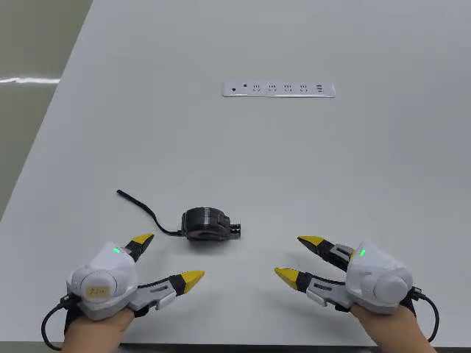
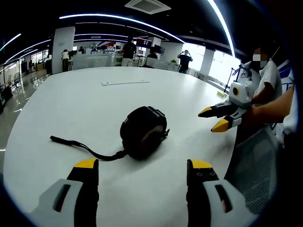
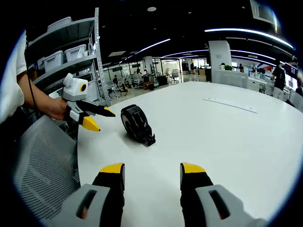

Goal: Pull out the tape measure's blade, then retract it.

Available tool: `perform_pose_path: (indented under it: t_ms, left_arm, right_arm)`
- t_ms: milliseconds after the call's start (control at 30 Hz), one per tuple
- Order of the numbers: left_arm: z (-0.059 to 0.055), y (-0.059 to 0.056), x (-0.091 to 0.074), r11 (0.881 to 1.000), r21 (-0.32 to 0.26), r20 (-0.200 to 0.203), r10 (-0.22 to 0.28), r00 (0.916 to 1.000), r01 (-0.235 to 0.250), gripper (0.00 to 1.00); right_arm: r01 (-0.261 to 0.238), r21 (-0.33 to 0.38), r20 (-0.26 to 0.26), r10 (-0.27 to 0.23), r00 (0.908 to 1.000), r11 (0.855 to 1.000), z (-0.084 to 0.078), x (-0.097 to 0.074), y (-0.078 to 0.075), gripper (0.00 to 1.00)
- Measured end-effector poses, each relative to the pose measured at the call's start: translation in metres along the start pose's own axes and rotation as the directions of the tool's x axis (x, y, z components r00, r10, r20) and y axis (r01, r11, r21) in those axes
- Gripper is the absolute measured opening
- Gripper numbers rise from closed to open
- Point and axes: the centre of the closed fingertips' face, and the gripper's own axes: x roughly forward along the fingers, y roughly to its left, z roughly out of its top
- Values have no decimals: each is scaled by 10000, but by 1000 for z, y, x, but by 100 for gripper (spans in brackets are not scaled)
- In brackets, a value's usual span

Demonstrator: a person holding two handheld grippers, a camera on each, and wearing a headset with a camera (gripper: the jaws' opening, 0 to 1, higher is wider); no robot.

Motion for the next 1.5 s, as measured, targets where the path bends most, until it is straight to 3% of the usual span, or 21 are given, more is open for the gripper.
perform_pose_path:
  t_ms: [767, 1100, 1300, 1500]
  left_arm:
    - [-6, 19, -37, 9994, -309, 46, 167, 9999, -165, 79]
    - [-6, 20, -45, 9989, -410, 118, 238, 9996, -233, 81]
    - [-9, 16, -47, 9999, -56, -46, 131, 9999, -131, 82]
    - [-12, 21, -53, 9996, -95, -14, 255, 9997, -255, 82]
  right_arm:
    - [462, 77, 75, -463, 9989, 9989, -3, -35, -2, 53]
    - [650, 33, 104, -650, 9978, 9979, -1, -46, -6, 56]
    - [708, 59, 63, -709, 9975, 9975, -4, -52, -7, 56]
    - [858, 157, 67, -860, 9963, 9962, -8, -57, -9, 57]
